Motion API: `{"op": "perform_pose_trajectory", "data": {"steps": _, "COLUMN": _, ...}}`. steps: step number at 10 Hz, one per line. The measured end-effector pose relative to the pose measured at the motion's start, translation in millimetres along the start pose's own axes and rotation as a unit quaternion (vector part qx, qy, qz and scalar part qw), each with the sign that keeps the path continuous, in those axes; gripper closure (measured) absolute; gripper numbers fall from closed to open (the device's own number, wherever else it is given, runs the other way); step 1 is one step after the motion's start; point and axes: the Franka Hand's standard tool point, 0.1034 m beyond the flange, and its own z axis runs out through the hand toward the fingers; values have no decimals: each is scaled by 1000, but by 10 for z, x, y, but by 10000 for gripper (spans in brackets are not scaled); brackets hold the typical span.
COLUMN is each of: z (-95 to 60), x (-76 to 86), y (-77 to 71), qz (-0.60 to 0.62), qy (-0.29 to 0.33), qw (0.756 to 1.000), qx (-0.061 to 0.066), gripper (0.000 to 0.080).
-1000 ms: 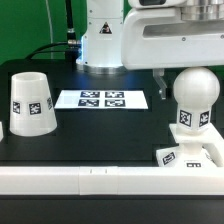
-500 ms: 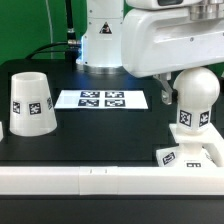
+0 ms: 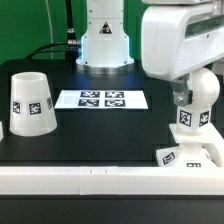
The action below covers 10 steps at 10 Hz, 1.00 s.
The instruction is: Assemble lamp
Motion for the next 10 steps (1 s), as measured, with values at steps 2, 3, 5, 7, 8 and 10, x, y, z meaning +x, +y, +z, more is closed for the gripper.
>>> {"op": "perform_pose_trajectory", "data": {"steps": 2, "z": -23, "x": 1, "y": 20, "qz": -83, "qy": 1, "qw": 997, "qx": -4, "gripper": 101}}
{"op": "perform_pose_trajectory", "data": {"steps": 3, "z": -29, "x": -4, "y": 37, "qz": -115, "qy": 0, "qw": 993, "qx": -8, "gripper": 101}}
{"op": "perform_pose_trajectory", "data": {"steps": 5, "z": -26, "x": -27, "y": 75, "qz": -171, "qy": -3, "qw": 985, "qx": -14, "gripper": 101}}
{"op": "perform_pose_trajectory", "data": {"steps": 7, "z": -14, "x": -47, "y": 90, "qz": -201, "qy": -7, "qw": 979, "qx": -15, "gripper": 227}}
{"op": "perform_pose_trajectory", "data": {"steps": 8, "z": -14, "x": -47, "y": 91, "qz": -198, "qy": -6, "qw": 980, "qx": -15, "gripper": 227}}
{"op": "perform_pose_trajectory", "data": {"steps": 10, "z": -13, "x": -48, "y": 91, "qz": -194, "qy": -6, "qw": 981, "qx": -15, "gripper": 223}}
